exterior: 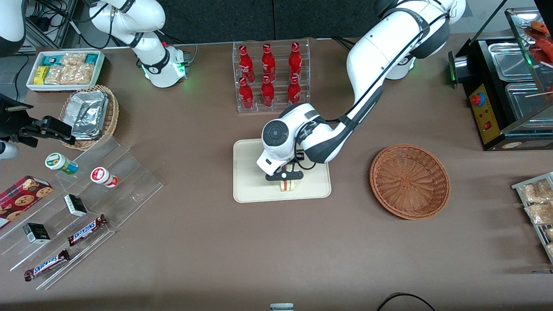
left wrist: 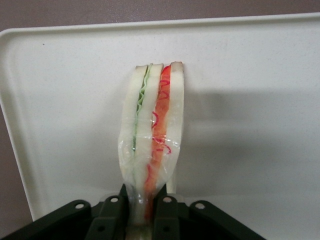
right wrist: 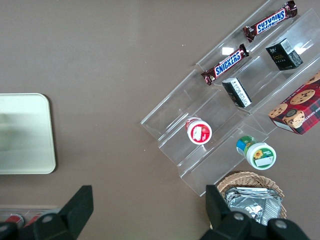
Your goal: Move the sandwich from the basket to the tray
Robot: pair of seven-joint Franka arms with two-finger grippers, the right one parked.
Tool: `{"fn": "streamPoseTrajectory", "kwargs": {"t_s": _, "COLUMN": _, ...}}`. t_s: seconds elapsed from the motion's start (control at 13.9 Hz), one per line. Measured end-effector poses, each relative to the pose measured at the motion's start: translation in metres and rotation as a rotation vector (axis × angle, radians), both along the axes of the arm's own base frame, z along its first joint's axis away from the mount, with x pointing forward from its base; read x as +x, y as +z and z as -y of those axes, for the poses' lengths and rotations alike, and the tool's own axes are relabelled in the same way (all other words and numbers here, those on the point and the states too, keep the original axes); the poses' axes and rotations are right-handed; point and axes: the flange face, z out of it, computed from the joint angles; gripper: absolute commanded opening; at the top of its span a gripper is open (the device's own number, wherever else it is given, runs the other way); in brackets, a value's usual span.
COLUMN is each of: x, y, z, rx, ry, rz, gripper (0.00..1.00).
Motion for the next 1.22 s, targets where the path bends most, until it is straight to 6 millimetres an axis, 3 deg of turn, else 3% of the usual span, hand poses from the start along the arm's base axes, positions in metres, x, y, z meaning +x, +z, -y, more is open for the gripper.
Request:
{"fn": "streamPoseTrajectory", "kwargs": {"t_s": 0.5, "x": 0.006, "y": 0.007, "z": 0.000, "rx": -0.006, "ry": 0.036, "rz": 0.013, "gripper": 1.00}}
{"fn": "streamPoseTrajectory", "kwargs": {"t_s": 0.79, "x": 0.015, "y": 0.045, "z": -0.007, "rx": 0.007, "ry": 0.066, "rz": 0.040, "gripper": 1.00}}
{"fn": "streamPoseTrajectory", "kwargs": {"t_s": 1.01, "x": 0.029, "y": 0.076, "z": -0.026, "rx": 0.027, "ry": 0.119, "rz": 0.063, "gripper": 1.00}}
{"fn": "streamPoseTrajectory", "kwargs": {"t_s": 1.22, "x": 0.055, "y": 0.089, "z": -0.063, "rx": 0.046, "ry": 0.181, "rz": 0.066, "gripper": 1.00}}
